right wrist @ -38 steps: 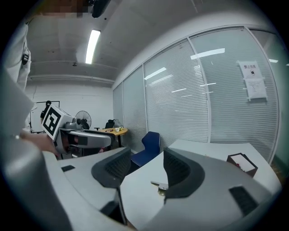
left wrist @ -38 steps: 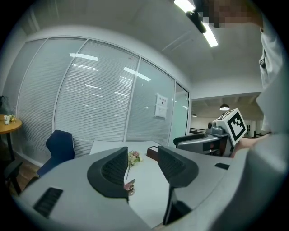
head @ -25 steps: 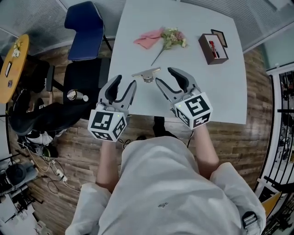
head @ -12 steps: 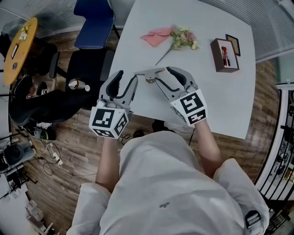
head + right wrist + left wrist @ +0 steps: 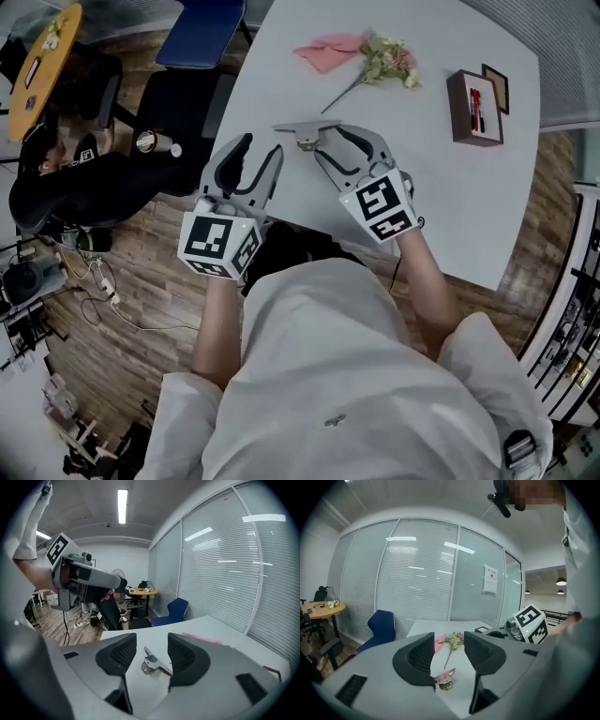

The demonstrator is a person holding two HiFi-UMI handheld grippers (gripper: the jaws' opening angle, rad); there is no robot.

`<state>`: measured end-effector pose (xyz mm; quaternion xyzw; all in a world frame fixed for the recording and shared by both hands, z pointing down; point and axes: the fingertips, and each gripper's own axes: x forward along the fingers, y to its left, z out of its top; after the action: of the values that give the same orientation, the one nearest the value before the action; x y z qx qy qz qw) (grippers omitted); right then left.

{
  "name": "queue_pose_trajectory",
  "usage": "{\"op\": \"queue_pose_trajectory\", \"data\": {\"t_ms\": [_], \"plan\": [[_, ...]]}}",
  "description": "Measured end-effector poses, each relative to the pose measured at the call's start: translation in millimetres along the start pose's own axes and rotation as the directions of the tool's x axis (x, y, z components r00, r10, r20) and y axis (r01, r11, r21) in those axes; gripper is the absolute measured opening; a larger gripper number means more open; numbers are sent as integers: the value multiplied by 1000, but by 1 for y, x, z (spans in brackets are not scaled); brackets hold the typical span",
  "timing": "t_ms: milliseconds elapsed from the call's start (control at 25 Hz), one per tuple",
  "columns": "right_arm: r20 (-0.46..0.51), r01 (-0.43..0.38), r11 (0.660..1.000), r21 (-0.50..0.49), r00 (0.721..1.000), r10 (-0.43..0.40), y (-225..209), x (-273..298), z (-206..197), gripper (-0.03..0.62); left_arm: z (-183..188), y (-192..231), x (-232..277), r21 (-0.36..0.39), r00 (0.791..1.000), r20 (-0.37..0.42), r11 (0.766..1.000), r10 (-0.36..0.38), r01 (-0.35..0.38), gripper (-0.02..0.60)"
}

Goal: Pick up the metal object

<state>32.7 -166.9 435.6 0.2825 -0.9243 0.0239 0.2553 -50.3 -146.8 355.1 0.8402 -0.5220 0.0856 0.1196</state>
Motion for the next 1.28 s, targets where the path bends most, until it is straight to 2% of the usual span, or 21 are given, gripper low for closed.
{"op": "queue_pose_trajectory", "data": {"t_ms": [400,600,1280], "plan": [[-90,-1,995,-101,996,-8,7,25,-37,215,-18,5,1,-39,1000,-5,999,3,-3,201],[-125,-13,993,-119,992,-2,13,38,-53,212,-26,9,3,-55,1000,-14,998,-5,4,201],[-222,-29,966,-255,975,-30,14,86,-95,201,-48,22,18,-55,997,-55,997,-52,49,201]]}}
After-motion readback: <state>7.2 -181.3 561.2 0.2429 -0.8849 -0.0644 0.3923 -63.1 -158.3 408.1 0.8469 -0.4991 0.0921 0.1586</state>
